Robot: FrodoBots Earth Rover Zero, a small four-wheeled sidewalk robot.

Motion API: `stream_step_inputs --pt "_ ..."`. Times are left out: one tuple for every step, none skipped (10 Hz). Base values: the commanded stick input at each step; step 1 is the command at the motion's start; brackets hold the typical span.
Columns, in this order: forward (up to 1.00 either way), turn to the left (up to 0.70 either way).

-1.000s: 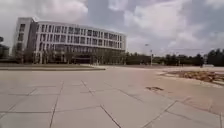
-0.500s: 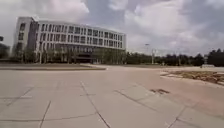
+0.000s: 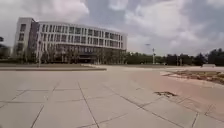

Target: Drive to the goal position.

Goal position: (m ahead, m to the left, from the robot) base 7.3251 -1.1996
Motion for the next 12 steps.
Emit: stream_step_inputs --pt "0.5 -0.02" --pt "0.5 -0.02" --pt "0.5 -0.02" --pt "0.5 -0.02" --pt "0.5 -0.02" --pt "0.5 -0.02" --pt "0.5 -0.02" --pt "0.5 -0.02" --pt "0.5 -0.02" --pt "0.5 -0.02" --pt "0.5 -0.02" --pt "0.5 -0.02"
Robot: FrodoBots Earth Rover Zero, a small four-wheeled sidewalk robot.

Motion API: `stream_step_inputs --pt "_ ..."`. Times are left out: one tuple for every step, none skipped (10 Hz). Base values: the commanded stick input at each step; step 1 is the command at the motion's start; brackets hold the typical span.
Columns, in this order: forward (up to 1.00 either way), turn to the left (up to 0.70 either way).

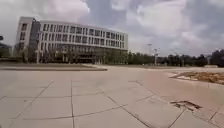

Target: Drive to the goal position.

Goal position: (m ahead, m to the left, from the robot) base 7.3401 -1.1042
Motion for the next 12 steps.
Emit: stream_step_inputs --pt "0.5 -0.02" --pt "0.5 -0.02" --pt "0.5 -0.02" --pt "0.5 -0.02" --pt "0.5 -0.02" --pt "0.5 -0.02" --pt "0.5 -0.02" --pt "0.5 -0.02" --pt "0.5 -0.02" --pt "0.5 -0.02" --pt "0.5 -0.18" --pt "0.5 -0.52"
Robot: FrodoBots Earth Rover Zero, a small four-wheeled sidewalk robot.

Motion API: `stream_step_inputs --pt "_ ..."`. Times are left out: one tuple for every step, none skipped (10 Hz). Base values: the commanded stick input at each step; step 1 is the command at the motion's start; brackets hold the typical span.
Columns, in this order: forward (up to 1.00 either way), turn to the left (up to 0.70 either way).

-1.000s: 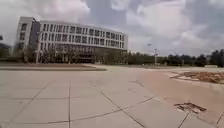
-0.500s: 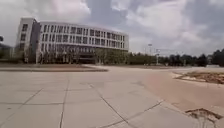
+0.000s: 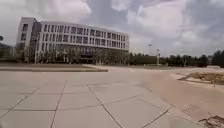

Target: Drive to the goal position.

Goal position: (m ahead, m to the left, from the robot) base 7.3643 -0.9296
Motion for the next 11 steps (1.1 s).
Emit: stream_step_inputs --pt "0.5 -0.52" --pt "0.5 -0.52" --pt "0.5 -0.33" --pt "0.5 -0.02" --pt "0.5 -0.02" --pt "0.5 -0.02" --pt "0.5 -0.02" --pt "0.5 -0.02" --pt "0.5 -0.02" --pt "0.5 -0.02" --pt "0.5 -0.02"
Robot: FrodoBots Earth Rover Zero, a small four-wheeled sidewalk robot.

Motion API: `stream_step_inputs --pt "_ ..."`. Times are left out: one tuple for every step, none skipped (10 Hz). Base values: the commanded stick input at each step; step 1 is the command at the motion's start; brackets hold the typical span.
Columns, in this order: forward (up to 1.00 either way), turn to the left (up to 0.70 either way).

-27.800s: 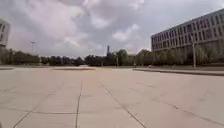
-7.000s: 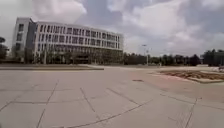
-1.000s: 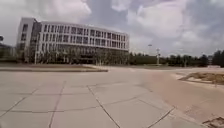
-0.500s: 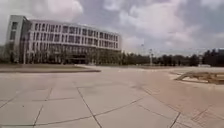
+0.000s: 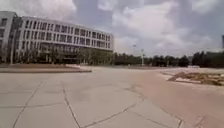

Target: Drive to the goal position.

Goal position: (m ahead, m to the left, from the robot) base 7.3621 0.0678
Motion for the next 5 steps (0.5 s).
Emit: stream_step_inputs --pt "0.5 -0.02" --pt "0.5 -0.02" --pt "0.5 -0.02" --pt "0.5 -0.02" --pt "0.5 -0.02"
